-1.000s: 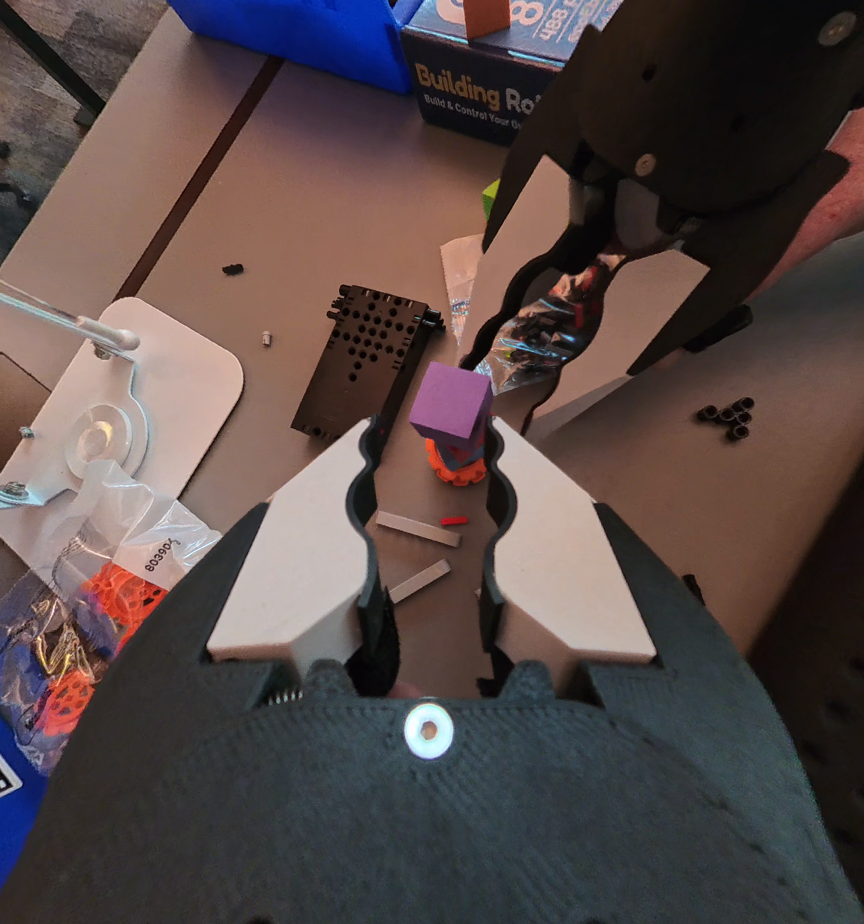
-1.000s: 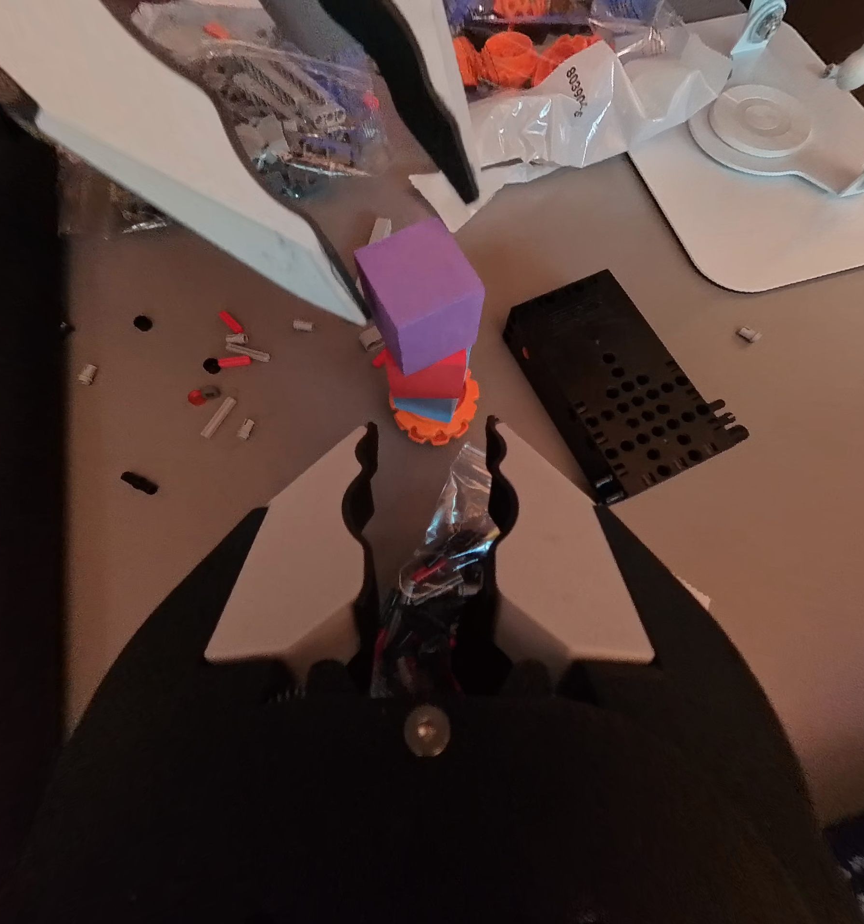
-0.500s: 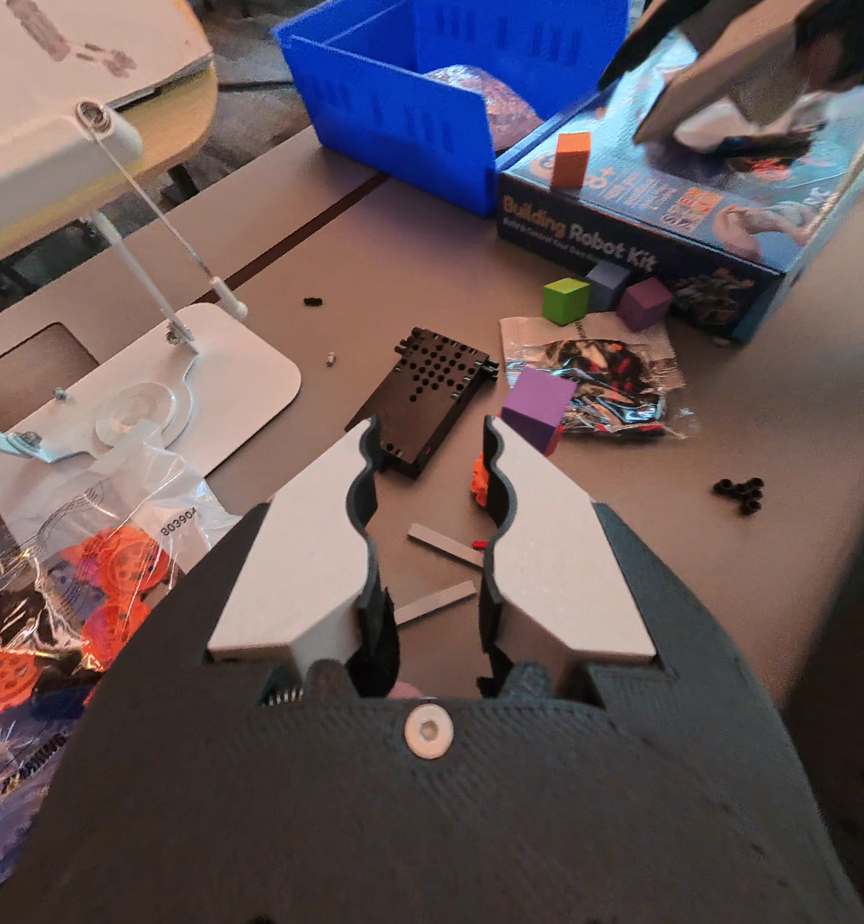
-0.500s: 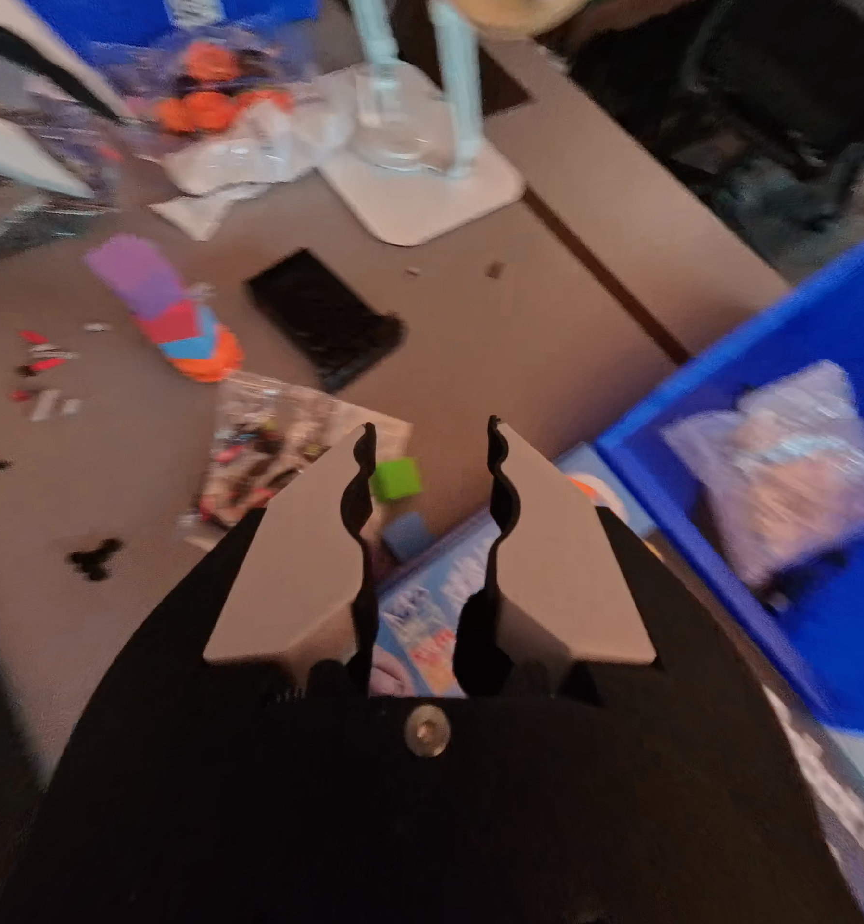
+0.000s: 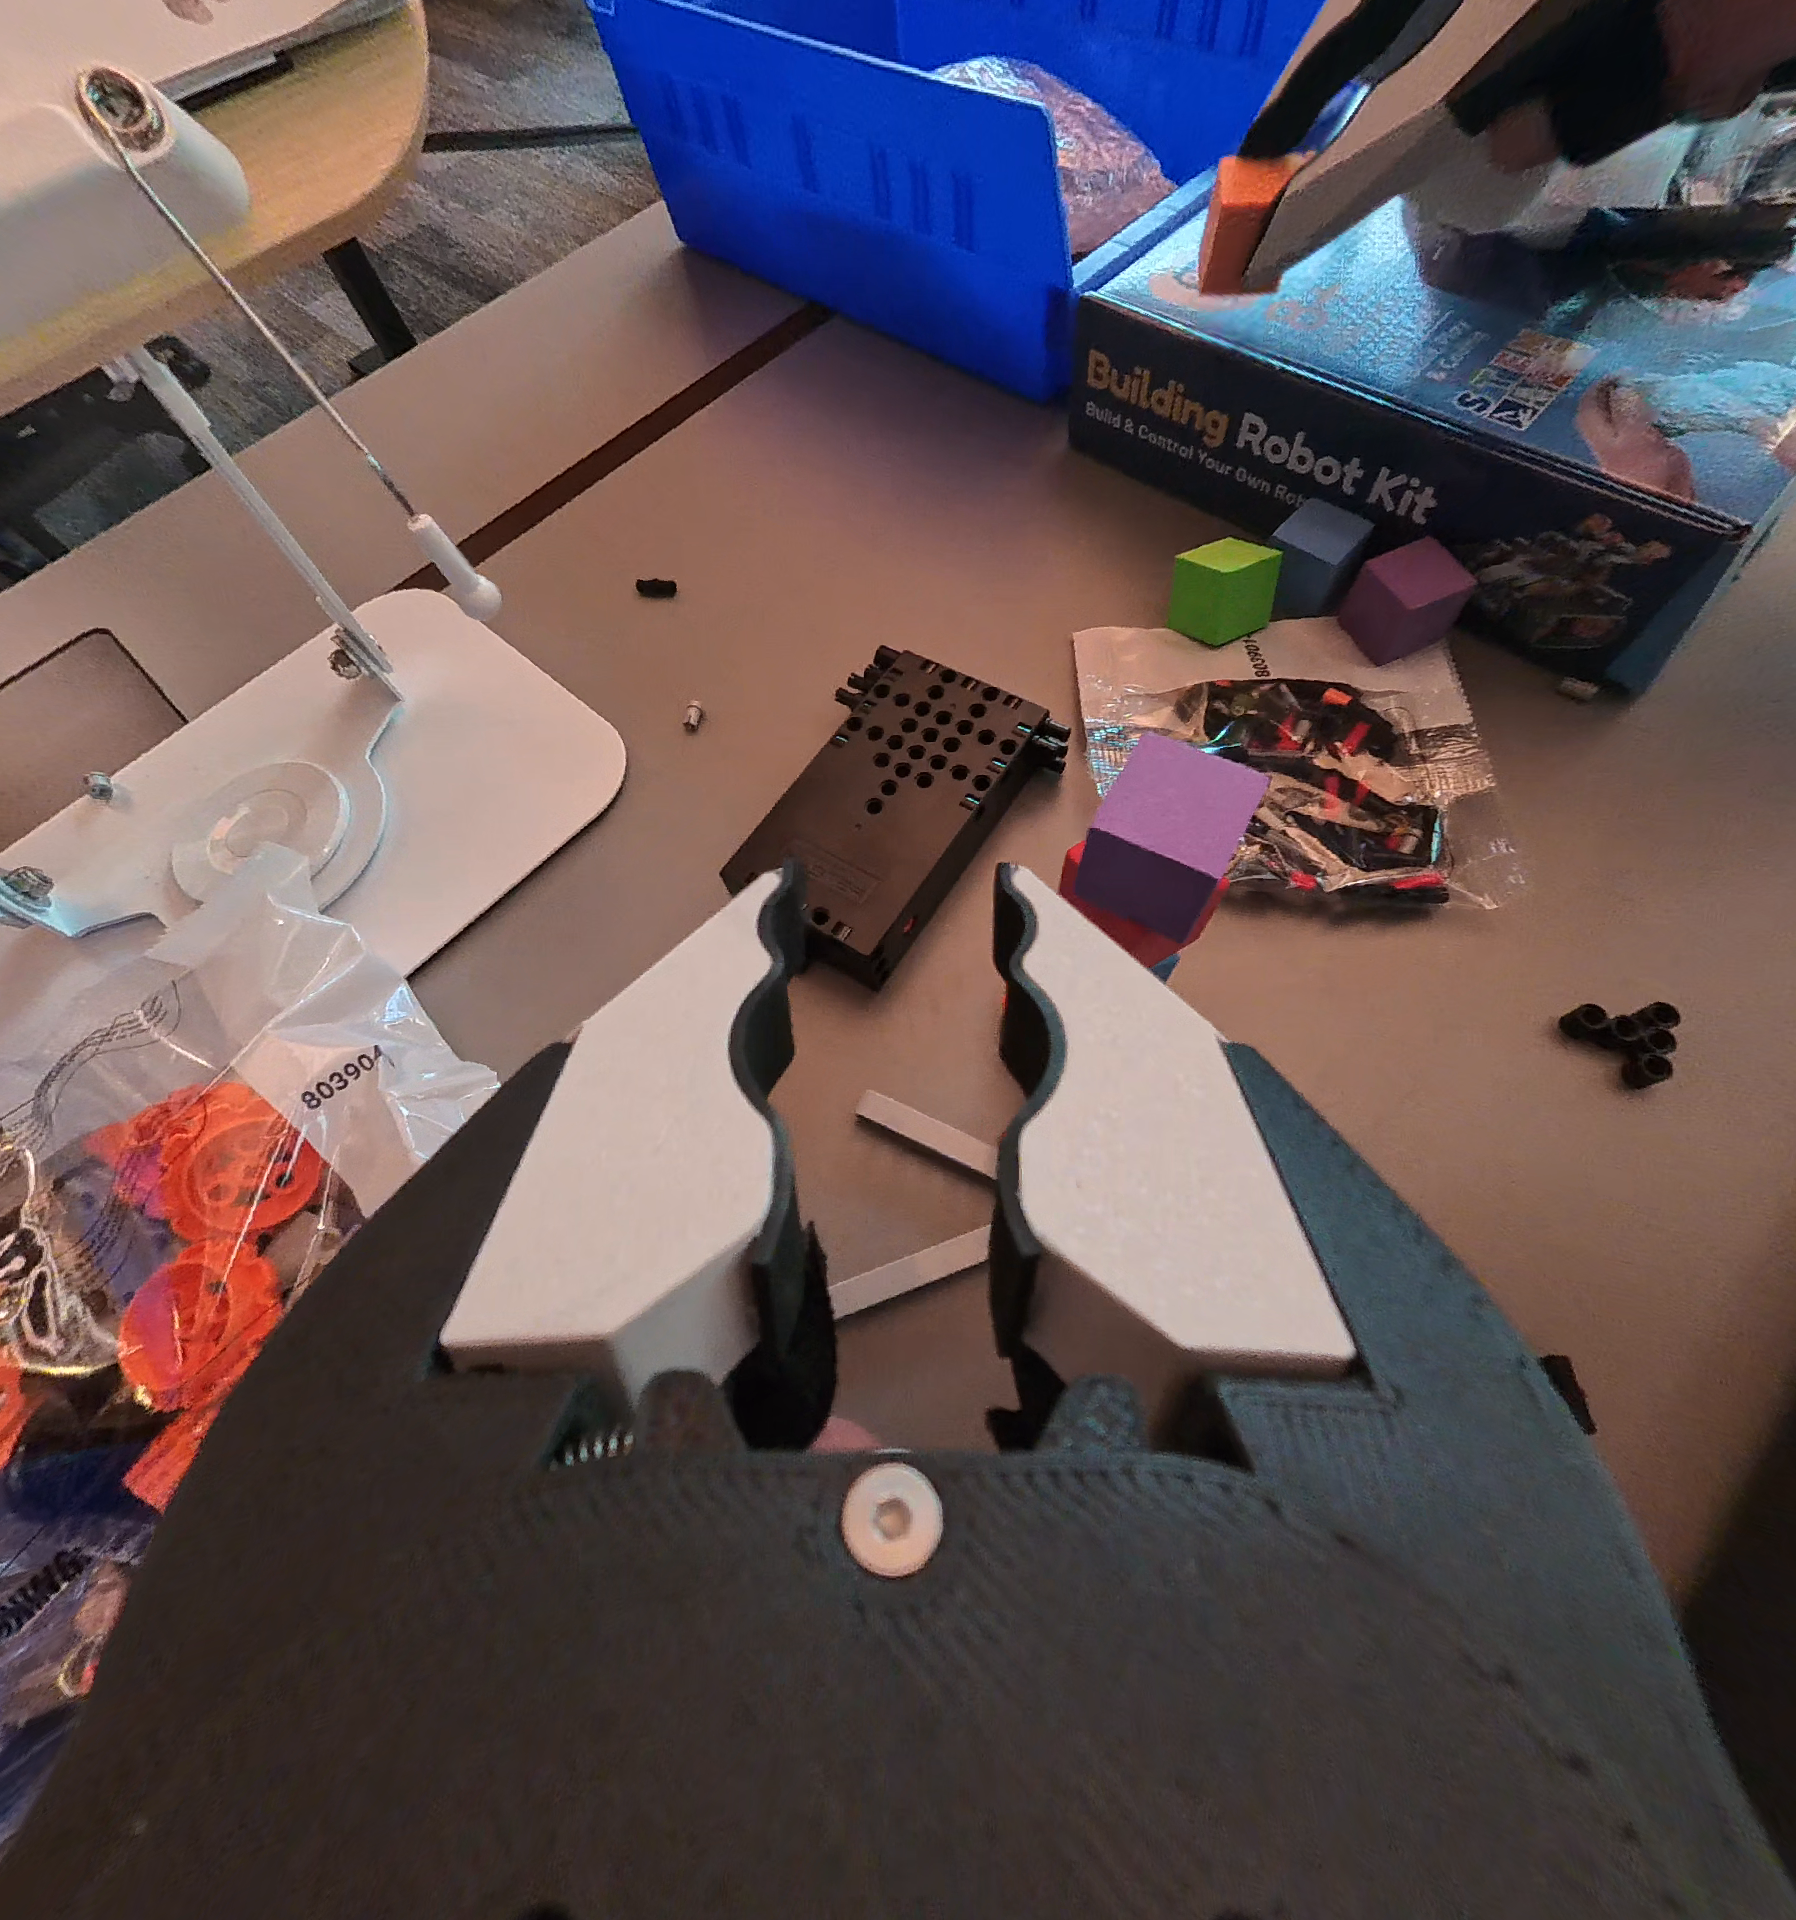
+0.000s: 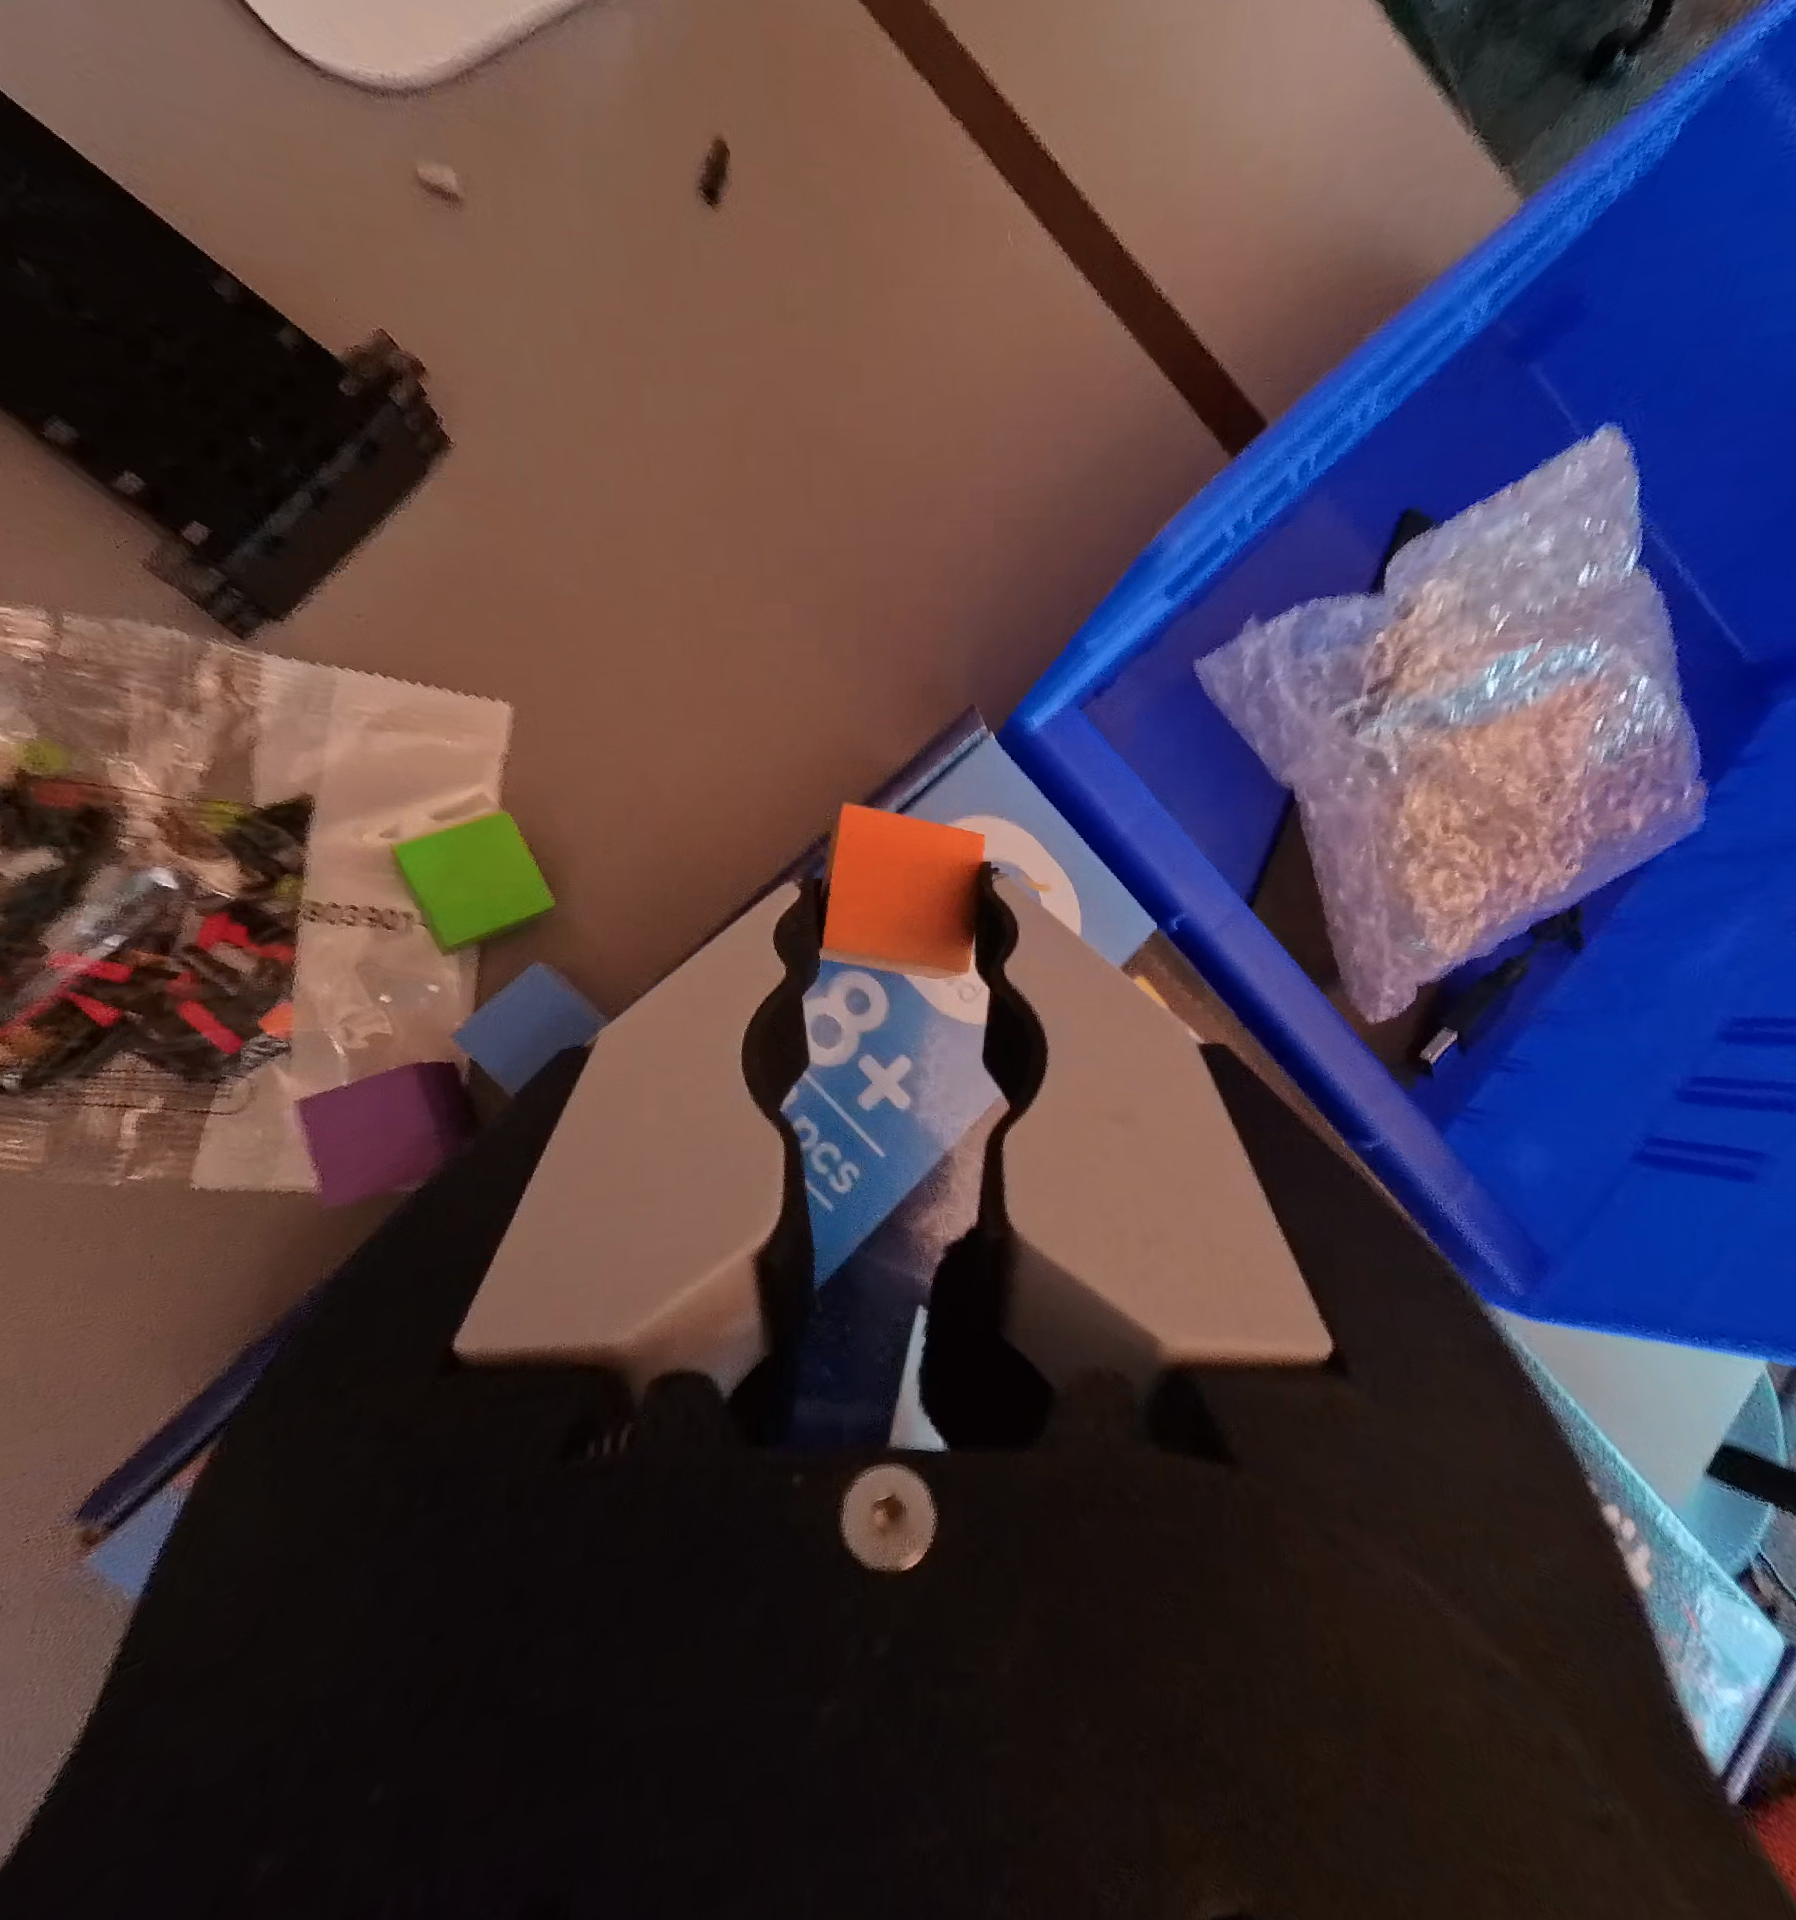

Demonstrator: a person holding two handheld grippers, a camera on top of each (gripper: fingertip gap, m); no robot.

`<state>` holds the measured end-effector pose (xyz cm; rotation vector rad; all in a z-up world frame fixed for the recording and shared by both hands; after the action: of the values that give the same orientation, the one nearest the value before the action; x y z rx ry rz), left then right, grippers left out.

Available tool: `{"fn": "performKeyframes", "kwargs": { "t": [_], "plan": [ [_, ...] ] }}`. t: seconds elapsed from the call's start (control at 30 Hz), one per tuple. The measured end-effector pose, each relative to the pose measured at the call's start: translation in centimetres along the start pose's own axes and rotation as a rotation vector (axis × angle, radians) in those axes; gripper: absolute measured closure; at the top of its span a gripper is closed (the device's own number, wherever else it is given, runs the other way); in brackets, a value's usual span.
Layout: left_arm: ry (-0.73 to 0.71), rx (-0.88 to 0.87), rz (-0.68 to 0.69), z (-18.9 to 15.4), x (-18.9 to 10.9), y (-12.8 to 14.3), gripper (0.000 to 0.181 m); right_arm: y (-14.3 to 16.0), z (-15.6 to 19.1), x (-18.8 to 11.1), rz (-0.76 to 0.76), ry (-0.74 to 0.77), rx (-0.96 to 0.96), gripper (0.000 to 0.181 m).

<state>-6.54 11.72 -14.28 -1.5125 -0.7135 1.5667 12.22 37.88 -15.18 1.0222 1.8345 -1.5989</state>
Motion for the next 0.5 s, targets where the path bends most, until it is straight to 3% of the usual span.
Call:
{"fn": "performKeyframes", "kwargs": {
  "t": [0.13,0.27,0.5],
  "plan": [
    [-0.027,-0.019,-0.022,0.7,-0.3,0.0,0.148,-3.1,2.7,-2.4,-0.133,-0.073,-0.074,0.153],
    [-0.071,-0.049,-0.041,1.7,-0.6,0.2,0.15,-7.4,9.2,-4.6,-0.277,-0.282,-0.203,0.153],
    [-0.105,-0.097,-0.064,2.6,-0.7,0.7,0.153,-10.6,17.3,-4.0,-0.273,-0.462,-0.398,0.153]
  ]
}}
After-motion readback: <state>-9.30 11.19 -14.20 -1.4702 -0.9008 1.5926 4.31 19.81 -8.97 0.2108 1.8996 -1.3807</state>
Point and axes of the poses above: each gripper's, where its closed fingertips meet, x out along the fingers, y out of its underside, z = x × y across the jaws, the point moved 6 cm from there along -x, back along the fingers, and after that the axes turned 2 degrees about -y, right-handed, at the moved point
